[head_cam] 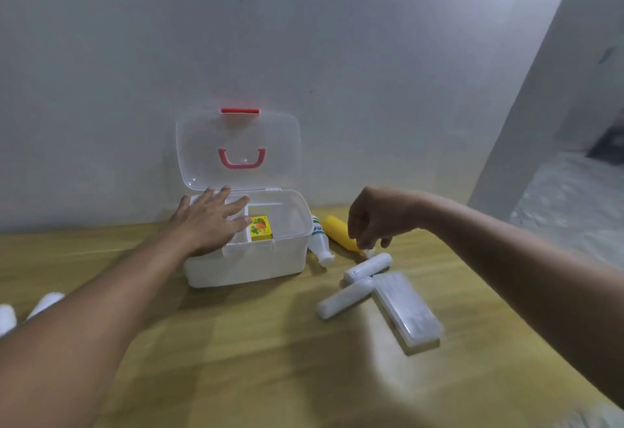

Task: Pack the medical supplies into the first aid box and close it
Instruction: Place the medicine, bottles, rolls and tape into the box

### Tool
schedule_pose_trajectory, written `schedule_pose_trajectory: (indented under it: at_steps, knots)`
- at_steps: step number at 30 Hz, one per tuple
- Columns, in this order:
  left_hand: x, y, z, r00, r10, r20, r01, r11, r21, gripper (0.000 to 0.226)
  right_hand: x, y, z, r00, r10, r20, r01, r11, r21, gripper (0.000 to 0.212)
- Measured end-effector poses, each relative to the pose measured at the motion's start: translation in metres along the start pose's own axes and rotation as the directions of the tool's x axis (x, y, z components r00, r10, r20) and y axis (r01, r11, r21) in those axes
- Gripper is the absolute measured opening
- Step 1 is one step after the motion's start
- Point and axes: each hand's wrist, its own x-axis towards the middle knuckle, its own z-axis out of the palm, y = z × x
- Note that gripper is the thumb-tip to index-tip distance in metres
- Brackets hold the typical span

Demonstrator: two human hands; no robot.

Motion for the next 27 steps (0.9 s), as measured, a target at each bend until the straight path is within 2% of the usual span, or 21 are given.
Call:
schedule_pose_trajectory:
  at_steps: [3, 5, 10, 13, 16, 19, 23, 27]
  knots:
    - [0.001, 0.001, 0.001, 1.000, 0.006, 0.003, -0.006, 1.000, 0.003, 0.056, -0.018, 0.024, 0.017, 0.989, 0.141, 0.032, -0.136, 0.982, -0.130, 0.020]
    - [0.001, 0.002, 0.001, 1.000, 0.007, 0.004, -0.007, 1.000, 0.011, 0.056, -0.026, 0.034, 0.028, 0.970, 0.239, 0.036, -0.231, 0.960, -0.160, 0.032]
    - [0.000, 0.002, 0.000, 1.000, 0.016, 0.001, -0.016, 1.000, 0.015, 0.057, -0.036, 0.043, 0.047, 0.933, 0.341, 0.111, -0.339, 0.940, -0.041, 0.067]
    - [0.001, 0.001, 0.001, 1.000, 0.018, -0.001, -0.018, 1.000, 0.012, 0.056, -0.038, 0.040, 0.048, 0.927, 0.360, 0.106, -0.363, 0.931, 0.017, 0.069]
    - [0.001, 0.000, 0.001, 1.000, 0.013, -0.006, -0.013, 1.000, 0.000, 0.056, -0.038, 0.037, 0.040, 0.911, 0.393, 0.125, -0.395, 0.919, -0.012, 0.064]
    - [0.000, 0.000, 0.002, 1.000, 0.014, -0.013, -0.014, 1.000, -0.010, 0.056, -0.037, 0.031, 0.015, 0.920, 0.391, 0.041, -0.390, 0.920, -0.017, 0.055]
    - [0.001, 0.000, 0.002, 1.000, 0.015, -0.009, -0.016, 1.000, -0.011, 0.056, -0.027, 0.005, -0.033, 0.950, 0.292, -0.113, -0.253, 0.929, 0.271, 0.045]
    - [0.000, 0.001, 0.001, 1.000, 0.007, -0.011, -0.008, 1.000, -0.027, 0.056, -0.001, -0.034, -0.054, 0.937, 0.244, -0.249, -0.085, 0.853, 0.516, 0.031]
